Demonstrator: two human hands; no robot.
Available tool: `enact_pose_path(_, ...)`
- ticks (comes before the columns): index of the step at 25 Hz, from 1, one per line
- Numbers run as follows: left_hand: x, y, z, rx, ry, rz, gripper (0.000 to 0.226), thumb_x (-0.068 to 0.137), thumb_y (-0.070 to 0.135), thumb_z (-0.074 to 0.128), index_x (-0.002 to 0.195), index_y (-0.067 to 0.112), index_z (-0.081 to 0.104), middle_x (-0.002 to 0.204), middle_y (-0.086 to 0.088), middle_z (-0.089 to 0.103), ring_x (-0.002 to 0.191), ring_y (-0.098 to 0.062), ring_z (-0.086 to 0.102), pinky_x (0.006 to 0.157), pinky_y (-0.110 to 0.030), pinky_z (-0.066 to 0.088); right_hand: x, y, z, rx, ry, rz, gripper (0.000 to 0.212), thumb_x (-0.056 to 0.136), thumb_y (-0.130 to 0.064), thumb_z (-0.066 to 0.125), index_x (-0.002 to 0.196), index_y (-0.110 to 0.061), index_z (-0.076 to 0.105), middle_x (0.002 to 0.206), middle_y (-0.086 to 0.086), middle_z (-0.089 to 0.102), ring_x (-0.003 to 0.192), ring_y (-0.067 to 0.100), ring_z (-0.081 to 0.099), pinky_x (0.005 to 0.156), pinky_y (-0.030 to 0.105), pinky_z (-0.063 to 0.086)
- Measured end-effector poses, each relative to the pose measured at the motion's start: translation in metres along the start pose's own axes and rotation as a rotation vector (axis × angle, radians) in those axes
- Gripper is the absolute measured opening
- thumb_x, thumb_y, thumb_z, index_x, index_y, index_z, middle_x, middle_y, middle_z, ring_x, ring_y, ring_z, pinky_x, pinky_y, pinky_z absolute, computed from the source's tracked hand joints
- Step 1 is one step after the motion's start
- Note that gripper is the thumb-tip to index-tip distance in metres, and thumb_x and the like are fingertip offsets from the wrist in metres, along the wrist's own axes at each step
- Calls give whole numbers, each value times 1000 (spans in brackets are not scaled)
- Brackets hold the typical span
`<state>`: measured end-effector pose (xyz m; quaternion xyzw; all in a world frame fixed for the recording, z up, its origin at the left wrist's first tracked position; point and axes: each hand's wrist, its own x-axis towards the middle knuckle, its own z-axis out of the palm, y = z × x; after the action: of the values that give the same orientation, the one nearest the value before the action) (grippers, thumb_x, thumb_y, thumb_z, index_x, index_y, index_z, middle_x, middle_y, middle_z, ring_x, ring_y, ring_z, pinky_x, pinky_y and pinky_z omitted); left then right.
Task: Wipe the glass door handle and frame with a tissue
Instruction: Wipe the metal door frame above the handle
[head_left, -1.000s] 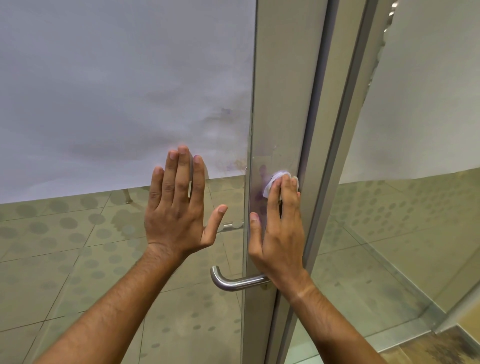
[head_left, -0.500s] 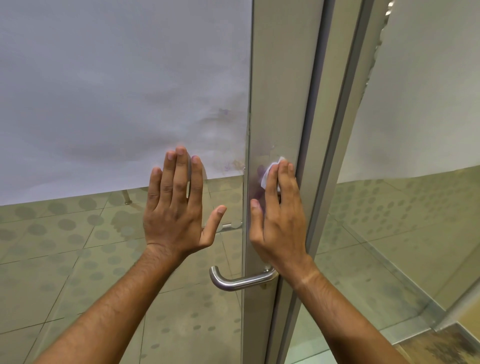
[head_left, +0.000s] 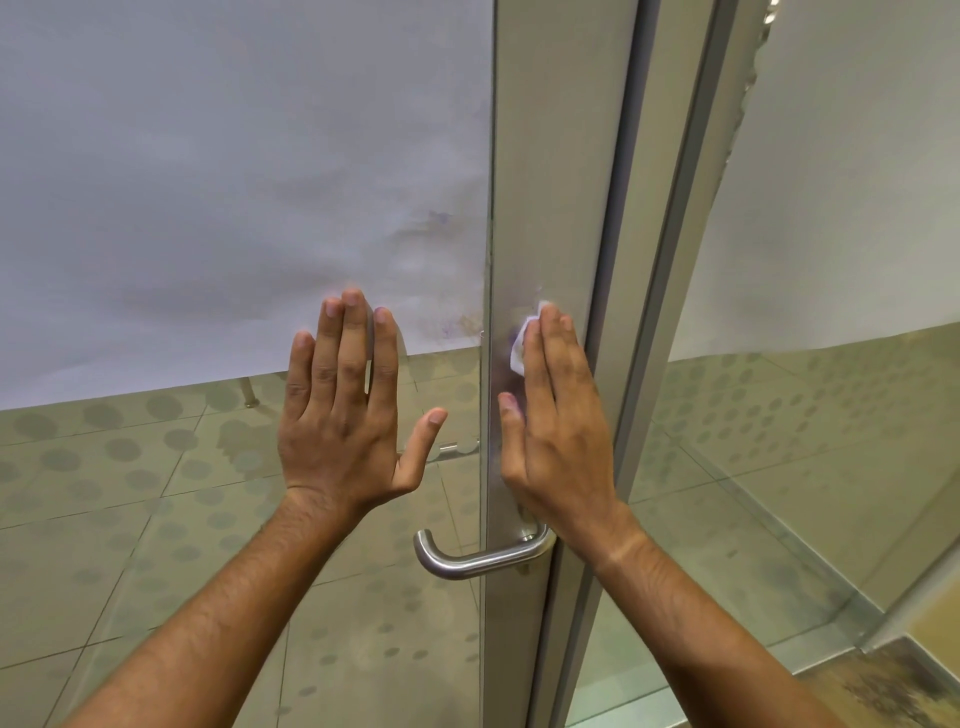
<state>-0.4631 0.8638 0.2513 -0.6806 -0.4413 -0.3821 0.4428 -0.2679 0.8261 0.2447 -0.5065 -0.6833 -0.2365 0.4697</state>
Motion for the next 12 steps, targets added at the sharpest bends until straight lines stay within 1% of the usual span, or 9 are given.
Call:
enact_pose_path(2, 0, 0, -1, 5, 0, -1, 95, 93, 58, 47, 158, 0, 11, 162, -25, 13, 155, -30, -3, 126, -47, 5, -10, 2, -1, -36, -34, -6, 66, 92, -13, 51, 150, 7, 26, 160, 22, 22, 151, 30, 16, 119, 48, 26)
enact_pose_path(6, 0, 1, -1, 2, -1, 2, 95, 93, 58, 47, 158, -1, 12, 162, -26, 13, 155, -30, -4, 126, -47, 5, -7, -4, 8, 1, -18, 66, 68, 93, -14, 48, 152, 7, 19, 162, 23, 13, 152, 31, 8, 123, 45, 18)
enact_pose_path(10, -1, 0, 0, 7, -3, 6, 96, 92, 59, 48, 158, 0, 10, 162, -25, 12, 155, -30, -4, 126, -47, 4, -36, -1, 9, -61, -123, 12, 70, 93, -15, 53, 150, 8, 21, 161, 24, 13, 152, 33, 10, 123, 45, 18)
enact_pose_path(12, -1, -1, 0, 3, -6, 5, 96, 92, 59, 48, 158, 0, 10, 162, -25, 12, 155, -30, -4, 126, -48, 4, -26, 1, 7, -12, -82, 83, 71, 95, -19, 48, 152, 7, 15, 162, 22, 8, 152, 32, 6, 124, 44, 16)
